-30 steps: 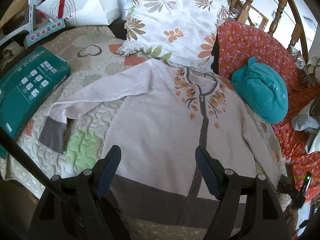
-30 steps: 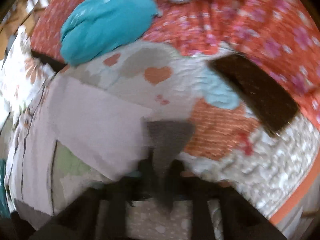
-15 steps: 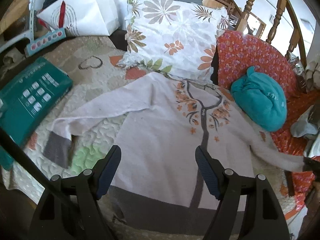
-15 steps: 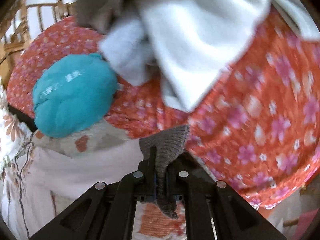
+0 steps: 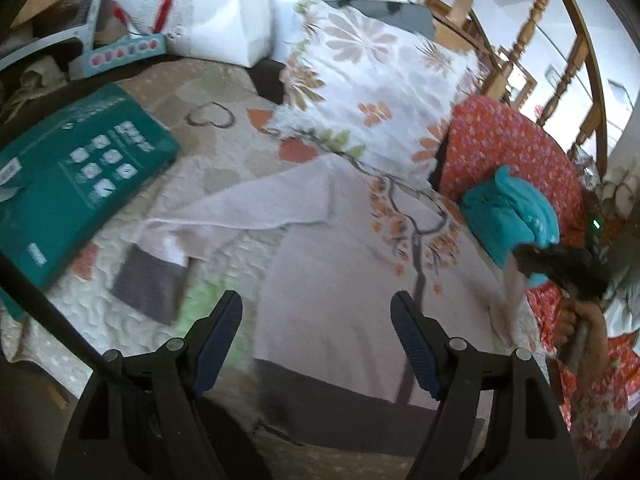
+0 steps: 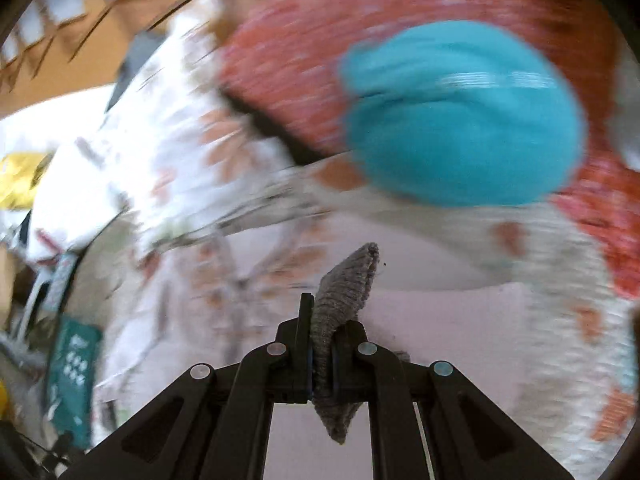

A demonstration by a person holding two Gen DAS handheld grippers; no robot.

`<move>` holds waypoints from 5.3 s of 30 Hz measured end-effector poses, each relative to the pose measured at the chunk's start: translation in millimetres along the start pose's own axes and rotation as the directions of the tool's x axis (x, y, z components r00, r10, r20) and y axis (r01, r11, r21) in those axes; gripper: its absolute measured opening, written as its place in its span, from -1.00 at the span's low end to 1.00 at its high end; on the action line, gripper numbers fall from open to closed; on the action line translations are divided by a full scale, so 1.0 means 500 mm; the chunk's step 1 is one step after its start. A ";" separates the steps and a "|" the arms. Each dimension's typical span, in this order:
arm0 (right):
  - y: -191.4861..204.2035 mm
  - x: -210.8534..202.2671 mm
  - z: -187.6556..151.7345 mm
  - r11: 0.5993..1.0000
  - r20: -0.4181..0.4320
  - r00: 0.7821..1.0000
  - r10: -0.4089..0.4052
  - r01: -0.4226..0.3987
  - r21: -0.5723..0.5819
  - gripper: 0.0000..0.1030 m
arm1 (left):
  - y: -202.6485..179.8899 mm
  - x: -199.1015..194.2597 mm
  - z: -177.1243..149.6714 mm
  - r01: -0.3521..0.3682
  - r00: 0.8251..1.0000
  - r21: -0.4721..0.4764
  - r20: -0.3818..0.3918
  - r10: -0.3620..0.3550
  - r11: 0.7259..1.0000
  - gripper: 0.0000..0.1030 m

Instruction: Fold small clothes

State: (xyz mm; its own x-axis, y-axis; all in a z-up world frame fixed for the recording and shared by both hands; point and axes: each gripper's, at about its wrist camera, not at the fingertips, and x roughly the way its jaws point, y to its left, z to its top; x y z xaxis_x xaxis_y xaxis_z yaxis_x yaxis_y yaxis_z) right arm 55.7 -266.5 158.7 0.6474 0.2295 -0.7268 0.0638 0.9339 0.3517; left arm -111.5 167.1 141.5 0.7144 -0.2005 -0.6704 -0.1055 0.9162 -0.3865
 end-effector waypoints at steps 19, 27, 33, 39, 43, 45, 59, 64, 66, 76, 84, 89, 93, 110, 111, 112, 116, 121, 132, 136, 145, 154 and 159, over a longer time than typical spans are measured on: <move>0.443 0.478 -0.056 0.983 -0.277 0.959 0.056 -0.102 -0.155 -0.85 | 0.244 0.010 0.016 -0.116 0.993 -0.144 -0.015 0.115 0.983 0.47; 0.501 0.452 -0.068 0.931 -0.346 0.885 0.312 -0.357 -0.076 0.03 | 0.279 0.012 0.009 -0.117 0.993 -0.204 -0.030 0.114 0.972 0.47; 0.495 0.401 -0.085 0.927 -0.272 0.960 0.065 -0.159 -0.340 0.03 | 0.289 -0.008 0.009 -0.128 0.992 -0.227 -0.006 0.130 0.965 0.47; 0.454 0.416 -0.136 0.931 -0.322 0.947 -0.008 -0.111 -0.347 -0.01 | 0.310 -0.048 0.007 -0.165 0.984 -0.249 0.024 0.177 0.954 0.47; 0.571 0.346 -0.222 0.823 -0.353 0.930 0.103 -0.279 -0.494 -0.01 | 0.361 -0.093 0.003 -0.243 0.961 -0.301 0.056 0.271 0.922 0.47; 0.635 0.315 -0.274 0.742 -0.381 0.913 0.144 -0.355 -0.568 0.00 | 0.389 -0.113 -0.003 -0.267 0.951 -0.334 0.062 0.303 0.904 0.47; 0.849 0.305 -0.614 0.308 -0.415 0.908 0.060 -0.412 -0.857 -0.18 | 0.465 -0.169 -0.046 -0.303 0.931 -0.411 0.063 0.359 0.859 0.47; 0.884 0.260 -0.495 0.443 -0.421 0.891 0.168 -0.450 -0.776 -0.88 | 0.466 -0.172 -0.047 -0.289 0.935 -0.416 0.071 0.347 0.862 0.47; 0.891 0.217 -0.419 0.507 -0.427 0.860 0.279 -0.510 -0.695 -0.88 | 0.457 -0.172 -0.043 -0.277 0.939 -0.410 0.075 0.335 0.869 0.47; 0.612 0.014 -0.004 0.791 -0.071 0.819 0.570 -0.570 -0.221 -0.88 | 0.365 -0.158 -0.025 -0.209 0.962 -0.336 0.097 0.254 0.918 0.47; 0.155 0.042 0.038 0.978 0.025 0.978 0.209 -0.209 0.015 -0.88 | 0.259 -0.124 -0.006 -0.184 0.976 -0.223 0.077 0.206 0.957 0.50; -0.041 0.130 0.003 0.985 -0.071 0.983 -0.170 0.170 -0.004 -0.82 | 0.164 -0.072 0.011 -0.142 0.989 -0.118 0.031 0.147 0.983 0.51; -0.122 0.120 -0.036 0.977 -0.076 0.976 -0.205 0.208 0.044 -0.59 | 0.080 -0.008 0.027 -0.127 0.992 -0.012 -0.005 0.127 0.992 0.57; 0.395 0.274 -0.052 0.840 -0.155 0.988 0.002 -0.086 -0.535 0.00 | 0.016 0.350 0.014 -0.101 0.995 -0.033 -0.031 0.100 0.994 0.57; 0.424 0.298 -0.050 0.823 -0.158 0.987 -0.003 -0.087 -0.561 0.00 | 0.025 0.357 0.009 -0.099 0.994 -0.036 -0.043 0.097 0.994 0.57; 0.454 0.324 -0.048 0.807 -0.158 0.987 -0.014 -0.082 -0.585 0.00 | 0.032 0.364 0.007 -0.098 0.994 -0.039 -0.056 0.096 0.994 0.57; 0.535 0.417 -0.036 0.775 -0.171 0.985 -0.032 -0.083 -0.626 0.00 | 0.048 0.376 0.011 -0.080 0.995 -0.050 -0.067 0.077 0.996 0.57; 0.591 0.492 -0.040 0.740 -0.189 0.981 -0.045 -0.095 -0.666 0.00 | 0.039 0.393 0.013 -0.104 0.992 -0.009 -0.071 0.103 0.995 0.59; 0.552 0.561 0.080 0.835 -0.125 0.984 -0.126 0.037 -0.549 -0.87 | 0.026 0.409 0.011 -0.133 0.988 0.052 -0.077 0.137 0.990 0.64; 0.524 0.607 0.096 0.843 -0.134 0.964 -0.230 0.128 -0.522 -0.83 | 0.016 0.420 0.008 -0.156 0.984 0.093 -0.071 0.163 0.983 0.70; 0.379 0.418 0.105 0.852 -0.114 0.977 -0.180 0.097 -0.514 -0.28 | -0.002 0.432 0.001 -0.201 0.975 0.158 -0.062 0.213 0.967 0.78; 0.111 0.221 0.000 0.885 -0.154 0.973 -0.171 0.084 -0.457 -0.03 | -0.010 0.436 -0.003 -0.233 0.967 0.180 -0.061 0.247 0.956 0.78; 0.064 0.224 -0.088 0.855 -0.181 0.965 -0.190 0.072 -0.514 -0.03 | -0.013 0.438 -0.005 -0.245 0.964 0.191 -0.056 0.259 0.951 0.81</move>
State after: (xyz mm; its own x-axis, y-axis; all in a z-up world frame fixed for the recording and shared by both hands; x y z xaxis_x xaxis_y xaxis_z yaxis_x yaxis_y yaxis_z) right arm 96.8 -198.8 62.4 0.4755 0.0939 -0.8747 -0.2890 0.9558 -0.0544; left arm 43.9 116.3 -4.7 0.6228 0.0248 -0.7820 -0.1428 0.9863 -0.0825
